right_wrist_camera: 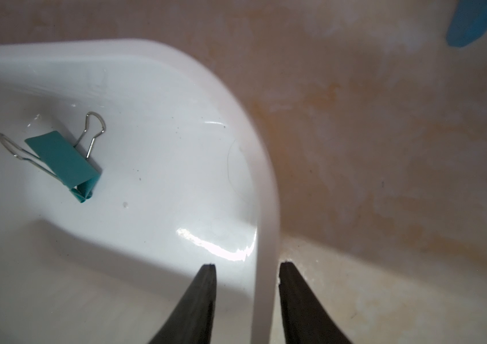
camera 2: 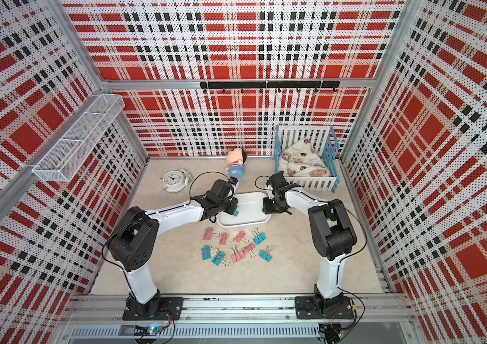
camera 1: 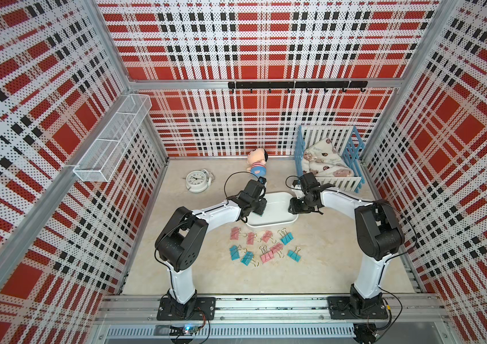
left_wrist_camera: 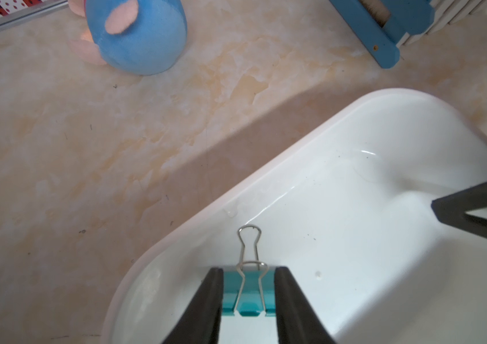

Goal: Take out the binder clips from the storage box
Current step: Pick up the binder clip from the storage box.

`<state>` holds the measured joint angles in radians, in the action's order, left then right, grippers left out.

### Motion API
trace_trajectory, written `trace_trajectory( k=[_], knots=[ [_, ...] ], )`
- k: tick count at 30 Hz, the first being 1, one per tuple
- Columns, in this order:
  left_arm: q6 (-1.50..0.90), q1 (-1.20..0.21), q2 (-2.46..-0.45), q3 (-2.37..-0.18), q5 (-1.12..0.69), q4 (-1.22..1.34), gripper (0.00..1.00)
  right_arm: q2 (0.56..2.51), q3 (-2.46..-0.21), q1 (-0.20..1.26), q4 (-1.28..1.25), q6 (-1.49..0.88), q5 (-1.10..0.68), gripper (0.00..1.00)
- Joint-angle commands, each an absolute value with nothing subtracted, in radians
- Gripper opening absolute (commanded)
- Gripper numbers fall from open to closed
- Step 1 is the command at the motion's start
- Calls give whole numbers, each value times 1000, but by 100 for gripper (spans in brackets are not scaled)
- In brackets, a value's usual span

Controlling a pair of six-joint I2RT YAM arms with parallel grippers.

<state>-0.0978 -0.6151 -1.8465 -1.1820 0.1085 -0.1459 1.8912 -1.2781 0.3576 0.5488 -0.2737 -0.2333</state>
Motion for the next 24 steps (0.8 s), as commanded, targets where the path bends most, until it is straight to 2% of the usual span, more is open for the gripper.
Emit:
trace_trajectory(
  k=[1,19,24],
  knots=[
    [-126,-615,-1870,-1205,92,-124,36,1899,-1282,352,543,-267,-248,42],
    [-112,-637,-1939,-1231,165,-124,36,1899,-1281,352,545,-267,-245,42],
    [-104,-642,-1954,-1238,178,-129,30,1902,-1283,352,547,-268,-247,42]
  ],
)
